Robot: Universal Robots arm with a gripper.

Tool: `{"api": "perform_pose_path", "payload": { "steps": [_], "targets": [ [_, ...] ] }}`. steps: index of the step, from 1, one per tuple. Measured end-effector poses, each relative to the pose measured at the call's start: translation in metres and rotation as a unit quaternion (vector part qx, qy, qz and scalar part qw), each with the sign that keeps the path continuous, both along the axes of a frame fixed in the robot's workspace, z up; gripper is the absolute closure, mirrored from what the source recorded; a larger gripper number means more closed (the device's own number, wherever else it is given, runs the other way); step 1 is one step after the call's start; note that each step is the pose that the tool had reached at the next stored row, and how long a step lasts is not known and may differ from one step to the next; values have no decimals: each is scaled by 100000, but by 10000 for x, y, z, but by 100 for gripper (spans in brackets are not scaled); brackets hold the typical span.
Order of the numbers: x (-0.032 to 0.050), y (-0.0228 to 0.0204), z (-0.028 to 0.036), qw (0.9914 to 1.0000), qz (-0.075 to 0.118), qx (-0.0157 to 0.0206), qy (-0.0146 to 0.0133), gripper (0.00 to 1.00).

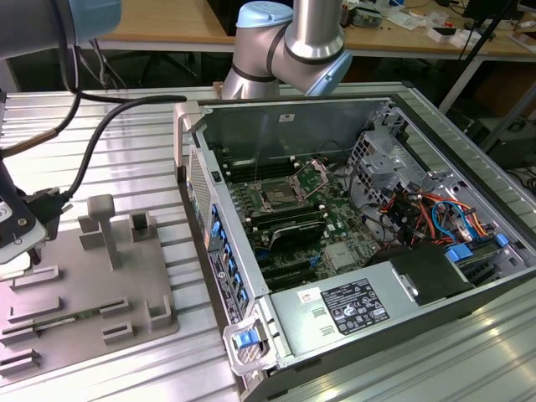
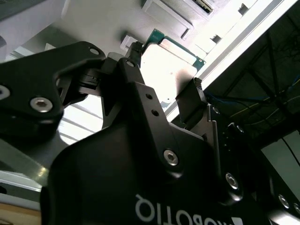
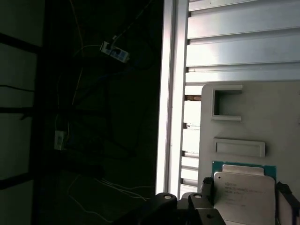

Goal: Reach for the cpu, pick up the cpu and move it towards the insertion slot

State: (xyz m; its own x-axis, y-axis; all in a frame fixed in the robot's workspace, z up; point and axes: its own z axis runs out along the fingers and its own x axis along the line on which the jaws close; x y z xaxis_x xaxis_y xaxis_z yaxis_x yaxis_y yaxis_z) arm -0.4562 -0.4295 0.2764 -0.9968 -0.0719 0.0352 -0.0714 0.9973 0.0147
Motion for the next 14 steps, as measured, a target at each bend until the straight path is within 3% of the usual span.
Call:
{"api": "perform_pose_path", "payload": {
  "steps": [14],
  "targets": [
    [0, 0, 129, 100000, 2, 0, 1, 45]
  ]
}}
